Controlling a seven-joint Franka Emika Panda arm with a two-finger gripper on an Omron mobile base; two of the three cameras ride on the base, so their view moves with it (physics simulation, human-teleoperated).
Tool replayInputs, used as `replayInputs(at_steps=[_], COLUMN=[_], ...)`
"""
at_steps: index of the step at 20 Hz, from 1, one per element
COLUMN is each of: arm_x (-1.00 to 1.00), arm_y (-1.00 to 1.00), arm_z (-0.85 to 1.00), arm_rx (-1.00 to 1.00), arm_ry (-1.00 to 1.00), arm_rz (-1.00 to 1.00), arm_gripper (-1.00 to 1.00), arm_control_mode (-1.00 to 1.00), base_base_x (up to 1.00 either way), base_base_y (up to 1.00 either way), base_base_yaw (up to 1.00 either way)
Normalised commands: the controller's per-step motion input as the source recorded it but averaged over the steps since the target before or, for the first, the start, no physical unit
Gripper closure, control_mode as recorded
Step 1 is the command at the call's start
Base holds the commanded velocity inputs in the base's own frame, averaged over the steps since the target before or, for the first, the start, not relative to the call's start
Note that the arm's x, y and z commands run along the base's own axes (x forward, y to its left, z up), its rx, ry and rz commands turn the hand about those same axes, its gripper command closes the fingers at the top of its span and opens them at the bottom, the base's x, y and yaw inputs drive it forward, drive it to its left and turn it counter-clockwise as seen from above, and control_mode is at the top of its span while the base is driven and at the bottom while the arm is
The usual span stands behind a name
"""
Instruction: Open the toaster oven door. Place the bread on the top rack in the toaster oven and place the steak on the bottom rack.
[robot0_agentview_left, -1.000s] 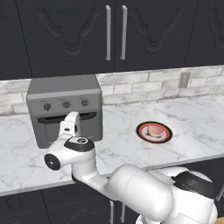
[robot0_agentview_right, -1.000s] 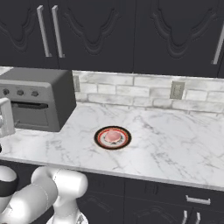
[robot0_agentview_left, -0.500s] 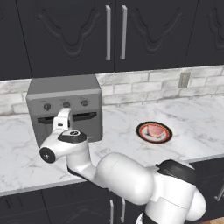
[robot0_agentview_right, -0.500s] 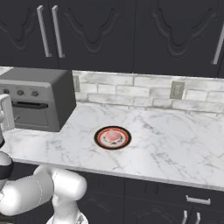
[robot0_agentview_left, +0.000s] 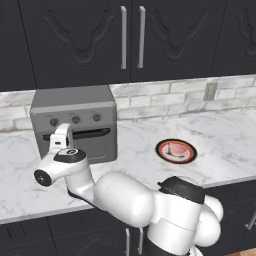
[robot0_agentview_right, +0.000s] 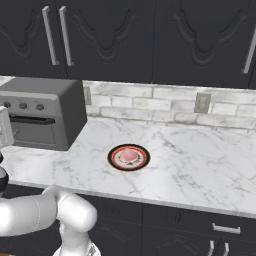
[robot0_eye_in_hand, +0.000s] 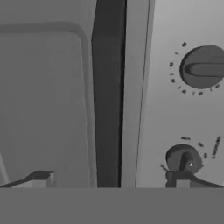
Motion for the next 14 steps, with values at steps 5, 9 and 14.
replayInputs(at_steps=[5, 9, 14], arm_x=[0.18, 0.10, 0.12], arm_y=[0.19, 0.04, 0.00], arm_z=[-0.07, -0.02, -0.05], arm_rx=[0.00, 0.00, 0.00], arm_ry=[0.00, 0.00, 0.00], arm_rz=[0.00, 0.00, 0.00], arm_gripper=[-1.00, -1.00, -1.00], arm_control_mode=[-1.00, -1.00, -1.00], base_base_x=[0.00, 0.00, 0.00], base_base_y=[0.00, 0.00, 0.00], base_base_yaw=[0.00, 0.00, 0.00])
